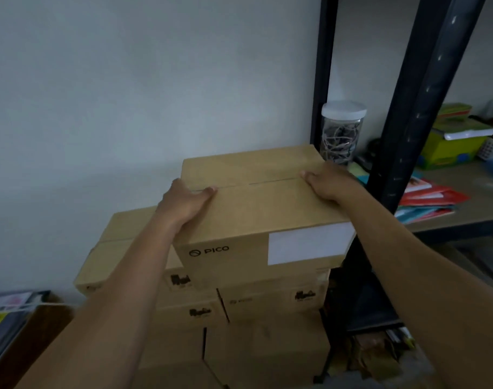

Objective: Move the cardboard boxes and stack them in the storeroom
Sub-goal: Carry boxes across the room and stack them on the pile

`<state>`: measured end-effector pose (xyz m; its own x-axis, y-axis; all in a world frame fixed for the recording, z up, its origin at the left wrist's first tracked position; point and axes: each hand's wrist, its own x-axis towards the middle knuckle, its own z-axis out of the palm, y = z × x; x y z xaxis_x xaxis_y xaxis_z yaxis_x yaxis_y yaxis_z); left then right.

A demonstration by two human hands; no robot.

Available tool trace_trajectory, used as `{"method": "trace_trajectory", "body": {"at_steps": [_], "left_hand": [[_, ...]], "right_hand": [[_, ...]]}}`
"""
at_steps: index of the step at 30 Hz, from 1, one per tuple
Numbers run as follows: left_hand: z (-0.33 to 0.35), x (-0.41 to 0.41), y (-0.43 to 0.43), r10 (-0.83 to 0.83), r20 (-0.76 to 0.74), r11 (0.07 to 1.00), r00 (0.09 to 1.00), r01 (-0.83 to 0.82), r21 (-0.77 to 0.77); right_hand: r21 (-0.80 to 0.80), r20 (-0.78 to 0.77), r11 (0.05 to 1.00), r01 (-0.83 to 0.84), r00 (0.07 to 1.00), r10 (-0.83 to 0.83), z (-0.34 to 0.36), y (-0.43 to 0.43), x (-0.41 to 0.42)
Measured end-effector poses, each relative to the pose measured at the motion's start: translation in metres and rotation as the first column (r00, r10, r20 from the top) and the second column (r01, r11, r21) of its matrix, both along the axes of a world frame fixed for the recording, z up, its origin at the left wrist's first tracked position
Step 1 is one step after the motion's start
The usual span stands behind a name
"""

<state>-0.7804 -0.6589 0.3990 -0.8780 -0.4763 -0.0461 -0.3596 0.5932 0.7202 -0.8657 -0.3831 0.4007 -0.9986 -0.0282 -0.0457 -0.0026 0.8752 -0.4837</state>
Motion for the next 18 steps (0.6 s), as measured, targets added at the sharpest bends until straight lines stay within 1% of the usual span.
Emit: {"method": "trace_trajectory", "body": {"at_steps": [2, 3, 5, 6, 12, 15, 18], "left_hand": [[-0.006, -0.024, 0.002, -0.013, 0.011, 1.000, 1.000, 0.013, 0.015], [-0.008, -0.033, 0.003, -0.010, 0.019, 1.000, 1.000, 0.010, 0.009], [-0.010, -0.050, 0.003, 0.011, 0.032, 1.000, 0.999, -0.010, -0.019], [-0.010, -0.056, 0.004, 0.020, 0.038, 0.999, 0.999, -0.019, -0.031], [-0.010, -0.079, -0.006, 0.025, 0.034, 0.998, 0.999, -0.023, -0.058], [-0.012, -0.083, -0.006, 0.036, 0.041, 0.995, 0.999, -0.032, -0.094], [-0.010, -0.079, -0.001, 0.047, 0.041, 0.987, 0.998, -0.041, -0.156]], "right_hand": [[0.008, -0.040, 0.998, 0.065, 0.997, -0.064, -0.005, -0.003, -0.019], [0.048, -0.070, 0.996, 0.071, 0.995, -0.067, -0.007, -0.005, -0.025], [0.137, -0.138, 0.989, 0.055, 0.990, -0.036, -0.009, -0.008, -0.036], [0.157, -0.162, 0.986, 0.048, 0.987, -0.022, -0.010, -0.010, -0.040], [0.201, -0.331, 0.980, 0.007, 0.942, 0.061, -0.004, -0.022, -0.052], [0.177, -0.366, 0.984, -0.006, 0.928, 0.072, 0.000, -0.027, -0.055], [0.228, -0.377, 0.973, -0.027, 0.919, 0.113, -0.002, -0.027, -0.054]]}}
